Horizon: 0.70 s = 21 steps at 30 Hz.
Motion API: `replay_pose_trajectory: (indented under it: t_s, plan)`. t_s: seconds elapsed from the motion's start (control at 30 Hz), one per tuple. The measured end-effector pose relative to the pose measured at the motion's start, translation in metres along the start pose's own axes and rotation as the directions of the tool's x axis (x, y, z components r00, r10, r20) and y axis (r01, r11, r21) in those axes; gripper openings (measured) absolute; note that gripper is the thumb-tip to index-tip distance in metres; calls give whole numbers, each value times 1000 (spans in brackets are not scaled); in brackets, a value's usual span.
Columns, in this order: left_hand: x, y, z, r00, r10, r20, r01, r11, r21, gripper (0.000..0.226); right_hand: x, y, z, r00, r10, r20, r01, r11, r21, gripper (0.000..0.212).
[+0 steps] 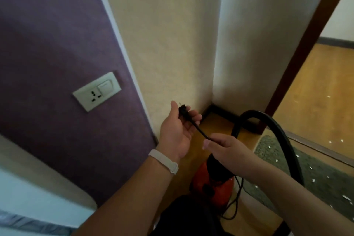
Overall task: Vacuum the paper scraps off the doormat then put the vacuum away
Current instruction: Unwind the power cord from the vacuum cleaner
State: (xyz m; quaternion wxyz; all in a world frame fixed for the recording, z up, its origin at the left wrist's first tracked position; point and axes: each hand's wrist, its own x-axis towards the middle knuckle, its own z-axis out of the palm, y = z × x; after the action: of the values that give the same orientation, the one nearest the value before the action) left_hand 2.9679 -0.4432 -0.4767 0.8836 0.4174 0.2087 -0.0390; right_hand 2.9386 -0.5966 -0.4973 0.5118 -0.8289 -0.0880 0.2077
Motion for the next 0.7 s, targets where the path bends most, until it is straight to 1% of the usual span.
replay_pose_trajectory:
  t_s: [0.07,0.17,0.23,0.3,0.4,0.5,0.6,0.7]
  plan:
    - [-9,14,-13,999,50,11,-50,999,7,45,2,-15,14,1000,-9,6,9,1000,-10,25]
    - [-17,32,-34,993,114,10,-114,991,71,34,6,-37,35,996,-53,65,54,998,-13,24]
    - [-17,44,-49,989,148,-3,-147,983,108,30,11,-51,48,993,-73,96,78,996,-52,26]
    - [-16,57,-62,977,210,-28,-203,967,151,28,18,-61,58,993,-79,91,90,989,-121,31]
    - [-9,80,-81,936,319,-149,-291,939,180,25,28,-67,69,992,-82,97,99,976,-192,39]
    - [0,100,-102,886,383,-263,-332,918,218,26,37,-64,75,991,-99,95,121,957,-265,42]
    - [9,111,-120,849,382,-364,-328,922,204,24,48,-56,76,993,-99,61,113,947,-301,37]
    - [20,114,-127,845,359,-397,-317,933,170,24,54,-50,75,994,-102,34,108,948,-299,35]
